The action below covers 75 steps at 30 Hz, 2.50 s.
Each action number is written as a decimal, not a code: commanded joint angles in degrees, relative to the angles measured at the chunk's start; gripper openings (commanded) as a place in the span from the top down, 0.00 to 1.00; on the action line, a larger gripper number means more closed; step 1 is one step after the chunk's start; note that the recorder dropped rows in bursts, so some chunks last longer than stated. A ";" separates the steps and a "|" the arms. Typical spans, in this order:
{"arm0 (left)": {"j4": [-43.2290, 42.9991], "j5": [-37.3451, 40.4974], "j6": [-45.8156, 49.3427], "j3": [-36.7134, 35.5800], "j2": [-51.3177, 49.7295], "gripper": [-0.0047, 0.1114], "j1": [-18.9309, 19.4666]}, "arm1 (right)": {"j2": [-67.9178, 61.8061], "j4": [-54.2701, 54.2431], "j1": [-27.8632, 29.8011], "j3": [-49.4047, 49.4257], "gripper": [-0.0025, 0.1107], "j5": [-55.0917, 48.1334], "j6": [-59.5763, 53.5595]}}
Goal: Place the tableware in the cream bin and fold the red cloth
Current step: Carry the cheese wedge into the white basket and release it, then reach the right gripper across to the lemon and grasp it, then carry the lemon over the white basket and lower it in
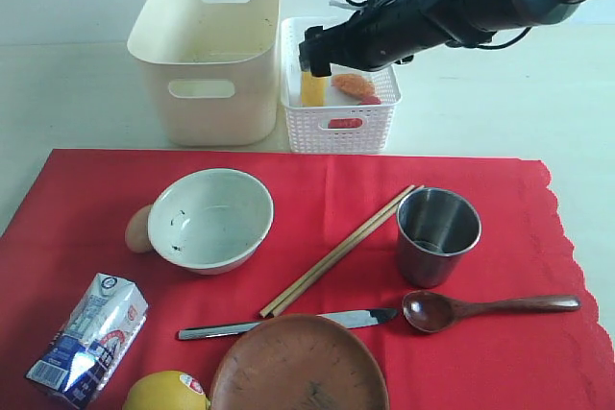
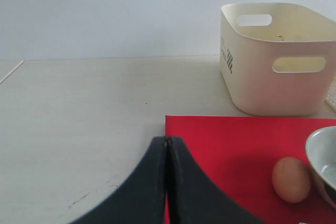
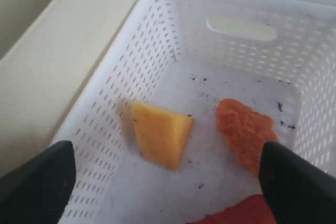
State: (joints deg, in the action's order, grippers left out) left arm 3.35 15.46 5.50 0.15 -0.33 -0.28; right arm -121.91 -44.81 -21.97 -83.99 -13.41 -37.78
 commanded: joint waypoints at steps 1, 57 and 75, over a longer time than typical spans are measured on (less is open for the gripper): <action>-0.16 -0.31 0.08 -0.15 0.33 0.96 -0.31 | 5.37 1.70 -0.03 -0.42 0.25 -6.38 0.08; -0.16 -0.31 0.08 -0.15 0.33 0.96 -0.31 | 10.28 18.03 -44.03 20.87 0.32 -11.78 -4.07; -0.16 -0.31 0.08 -0.15 0.33 0.96 -0.31 | 10.28 19.81 -44.03 20.12 0.92 -12.84 -4.16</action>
State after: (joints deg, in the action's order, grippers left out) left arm 3.35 15.46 5.50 0.15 -0.33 -0.28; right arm -113.17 -25.50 -65.88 -63.44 -24.96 -41.58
